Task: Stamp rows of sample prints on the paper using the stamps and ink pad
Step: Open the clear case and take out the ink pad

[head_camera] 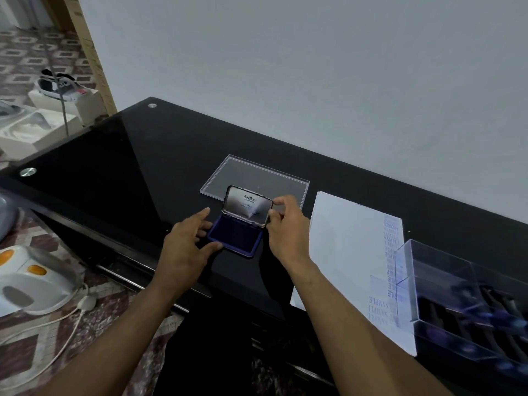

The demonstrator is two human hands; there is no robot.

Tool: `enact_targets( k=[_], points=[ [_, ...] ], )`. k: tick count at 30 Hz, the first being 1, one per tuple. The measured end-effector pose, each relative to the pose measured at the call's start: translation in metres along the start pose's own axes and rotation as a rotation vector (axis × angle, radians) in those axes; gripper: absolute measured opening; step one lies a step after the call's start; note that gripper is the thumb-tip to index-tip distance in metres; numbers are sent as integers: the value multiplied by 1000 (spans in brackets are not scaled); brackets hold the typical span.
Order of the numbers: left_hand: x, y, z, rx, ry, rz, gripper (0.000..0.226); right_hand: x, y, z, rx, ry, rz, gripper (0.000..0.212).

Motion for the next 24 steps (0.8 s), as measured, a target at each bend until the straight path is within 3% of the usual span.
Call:
enact_targets(
  k=[3, 8, 20, 24],
  points=[
    [-6, -2, 0, -11, 54, -69, 65, -5, 3, 1, 3, 11, 1, 28],
    [-10, -3, -1, -2, 107, -131, 50, -6, 9, 1, 22, -30, 77, 27],
    [-12, -5, -2, 9, 93, -144, 50, -5, 10, 3, 41, -61, 137, 27],
    [-19, -5, 0, 55, 68, -162, 62, -3, 1, 9, 67, -70, 151, 22]
  ],
)
Point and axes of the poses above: each hand's wrist, its own z-axis away from the middle knuckle, its own y-axis out of the palm, x = y × z, the point moved 9 cm from there along -z, towards the middle knuckle, and after that the axes turned 1 degree about -z, right-handed, at the moved point
